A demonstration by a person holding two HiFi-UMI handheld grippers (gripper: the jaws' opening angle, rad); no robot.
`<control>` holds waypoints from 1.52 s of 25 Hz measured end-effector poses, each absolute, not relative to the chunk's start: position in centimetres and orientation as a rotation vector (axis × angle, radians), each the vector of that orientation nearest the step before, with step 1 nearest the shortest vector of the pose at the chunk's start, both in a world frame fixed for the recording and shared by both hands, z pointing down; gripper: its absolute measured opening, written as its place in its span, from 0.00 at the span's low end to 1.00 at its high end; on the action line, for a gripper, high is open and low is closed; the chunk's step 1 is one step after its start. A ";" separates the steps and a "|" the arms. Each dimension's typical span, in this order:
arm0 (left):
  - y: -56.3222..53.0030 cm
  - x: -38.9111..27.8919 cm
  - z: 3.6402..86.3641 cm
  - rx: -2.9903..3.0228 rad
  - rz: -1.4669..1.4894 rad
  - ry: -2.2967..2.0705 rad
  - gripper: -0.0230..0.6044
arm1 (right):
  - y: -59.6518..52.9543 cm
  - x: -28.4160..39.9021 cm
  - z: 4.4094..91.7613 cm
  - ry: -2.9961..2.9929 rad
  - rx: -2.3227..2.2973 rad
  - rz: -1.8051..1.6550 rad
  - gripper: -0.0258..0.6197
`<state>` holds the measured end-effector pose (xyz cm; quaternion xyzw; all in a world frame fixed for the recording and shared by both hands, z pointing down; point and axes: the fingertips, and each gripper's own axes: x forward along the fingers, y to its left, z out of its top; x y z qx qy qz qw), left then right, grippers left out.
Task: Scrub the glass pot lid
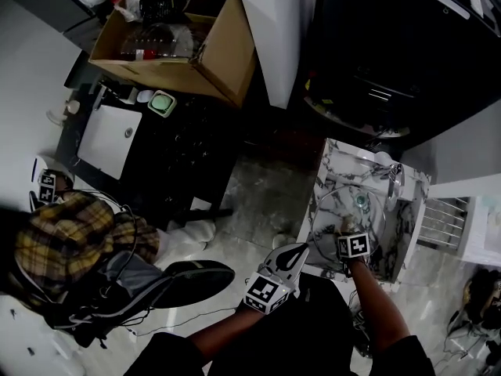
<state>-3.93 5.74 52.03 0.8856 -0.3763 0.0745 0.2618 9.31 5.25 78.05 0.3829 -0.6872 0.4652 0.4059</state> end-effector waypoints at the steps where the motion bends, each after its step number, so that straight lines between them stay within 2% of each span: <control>1: 5.6 -4.2 52.0 2.402 0.200 -1.008 0.06 | 5.2 9.0 77.9 -1.742 0.978 1.181 0.13; 7: 4.8 -4.7 52.9 2.413 0.205 -0.933 0.06 | 4.5 7.9 74.0 -1.837 1.120 1.241 0.13; 18: 7.2 -1.2 49.1 2.518 0.222 -0.831 0.06 | 8.8 10.0 57.3 -2.080 1.509 1.033 0.13; 24: 13.6 2.0 43.7 2.640 0.201 -0.831 0.06 | 16.1 9.9 48.1 -2.267 1.658 0.874 0.13; 30: 24.7 4.8 39.6 2.630 0.115 -0.983 0.06 | 26.8 10.9 41.1 -2.440 1.654 0.608 0.13; 38: 38.2 6.7 36.4 2.640 0.104 -1.152 0.06 | 38.5 12.1 37.1 -2.511 1.667 0.491 0.13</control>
